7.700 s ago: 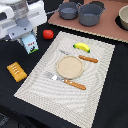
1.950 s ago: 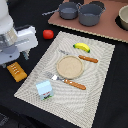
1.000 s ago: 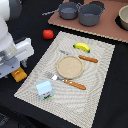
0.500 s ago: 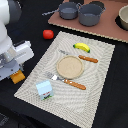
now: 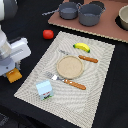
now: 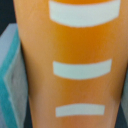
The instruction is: Interact with the objects in diverse but meaningful ways.
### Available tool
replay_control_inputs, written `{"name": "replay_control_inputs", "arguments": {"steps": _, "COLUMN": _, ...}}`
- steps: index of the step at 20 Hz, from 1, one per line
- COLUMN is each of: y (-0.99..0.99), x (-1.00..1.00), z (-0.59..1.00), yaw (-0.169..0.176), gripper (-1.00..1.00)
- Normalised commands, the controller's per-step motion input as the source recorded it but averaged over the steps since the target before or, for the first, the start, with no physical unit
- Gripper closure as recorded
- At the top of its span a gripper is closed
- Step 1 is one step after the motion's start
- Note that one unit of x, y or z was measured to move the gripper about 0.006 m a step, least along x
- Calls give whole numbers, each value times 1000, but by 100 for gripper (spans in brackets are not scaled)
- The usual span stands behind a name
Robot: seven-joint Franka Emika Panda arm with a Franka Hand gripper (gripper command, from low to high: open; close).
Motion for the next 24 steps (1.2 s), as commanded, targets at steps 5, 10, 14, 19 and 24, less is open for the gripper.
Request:
{"name": "replay_control_inputs", "arguments": {"steps": 5, "y": 0, "x": 975, "z": 733, "yaw": 0, "gripper": 100}}
{"name": "replay_control_inputs", "arguments": {"steps": 10, "y": 0, "x": 966, "z": 422, "yaw": 0, "gripper": 100}}
{"name": "replay_control_inputs", "arguments": {"steps": 14, "y": 0, "x": 778, "z": 0, "yaw": 0, "gripper": 100}}
{"name": "replay_control_inputs", "arguments": {"steps": 19, "y": 17, "x": 815, "z": 142, "yaw": 0, "gripper": 100}}
{"name": "replay_control_inputs", "arguments": {"steps": 24, "y": 93, "x": 994, "z": 446, "yaw": 0, "gripper": 100}}
